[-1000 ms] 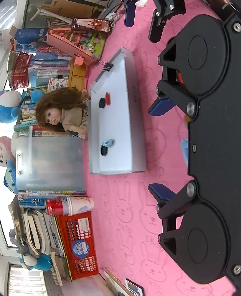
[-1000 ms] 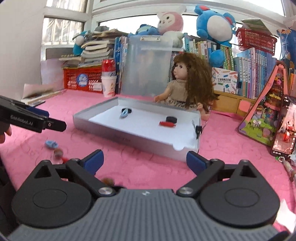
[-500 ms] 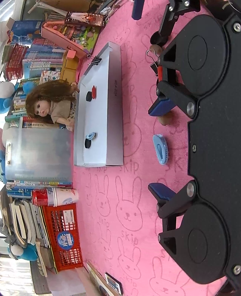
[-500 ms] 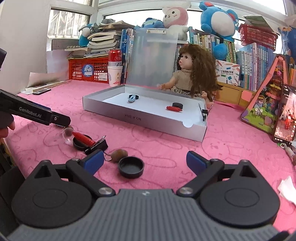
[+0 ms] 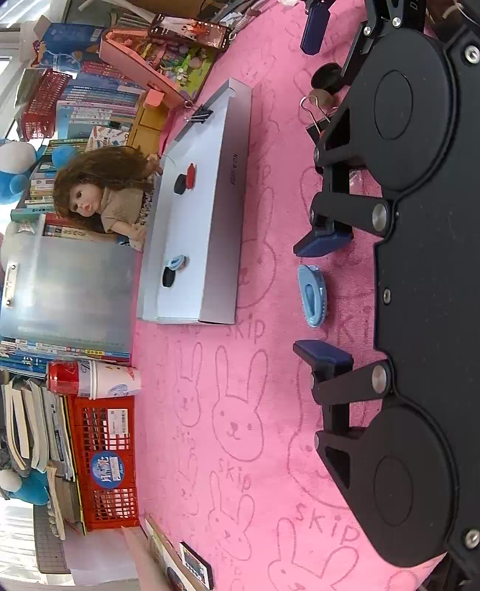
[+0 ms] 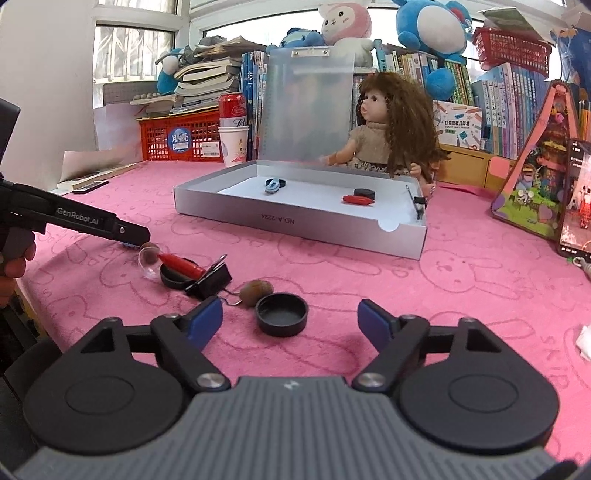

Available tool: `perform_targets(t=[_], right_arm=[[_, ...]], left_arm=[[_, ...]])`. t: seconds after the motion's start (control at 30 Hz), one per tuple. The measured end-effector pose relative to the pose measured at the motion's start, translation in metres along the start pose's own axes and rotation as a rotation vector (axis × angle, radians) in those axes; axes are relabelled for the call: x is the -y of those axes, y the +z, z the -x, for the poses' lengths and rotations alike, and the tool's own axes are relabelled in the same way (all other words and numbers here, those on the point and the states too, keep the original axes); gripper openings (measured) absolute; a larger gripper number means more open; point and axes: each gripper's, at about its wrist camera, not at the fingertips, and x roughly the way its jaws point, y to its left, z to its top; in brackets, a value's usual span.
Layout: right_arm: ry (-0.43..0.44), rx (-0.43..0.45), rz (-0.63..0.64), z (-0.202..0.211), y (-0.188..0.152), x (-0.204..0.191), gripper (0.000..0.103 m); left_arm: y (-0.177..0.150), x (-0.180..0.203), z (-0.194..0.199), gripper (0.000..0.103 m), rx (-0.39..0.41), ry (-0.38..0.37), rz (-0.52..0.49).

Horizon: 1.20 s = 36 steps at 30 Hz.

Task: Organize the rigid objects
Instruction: 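Move the left tool to the light blue clip while the right tool approaches a black lid, then close the left tool on the light blue clip while the right tool grasps the black lid, then carry the blue clip in the left tool while the right tool carries the lid over the tray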

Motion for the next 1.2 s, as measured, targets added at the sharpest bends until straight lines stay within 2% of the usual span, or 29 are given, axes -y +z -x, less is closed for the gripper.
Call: perform_targets(t=[0.2, 0.23, 0.27, 0.63, 1.2], right_arm=[[0.011, -0.014, 0.0, -0.003, -0.001, -0.004, 0.069], [0.011, -0.016, -0.002, -0.004, -0.001, -0.004, 0.065], [0.011, -0.017, -0.003, -0.004, -0.001, -0.004, 0.061], [-0.005, -0.023, -0.006, -0.007, 0.002, -0.005, 0.037], [-0.028, -0.031, -0.029, -0.007, 0.008, -0.002, 0.037]], left_arm=[[-0.001, 0.003, -0.004, 0.039, 0.005, 0.016, -0.011], [-0.001, 0.003, -0.004, 0.034, 0.006, 0.018, -0.009], [-0.001, 0.004, -0.004, 0.034, 0.006, 0.021, -0.009], [0.001, 0.009, -0.005, 0.034, 0.009, 0.019, -0.022], [0.007, 0.012, -0.001, 0.034, 0.022, 0.017, -0.051]])
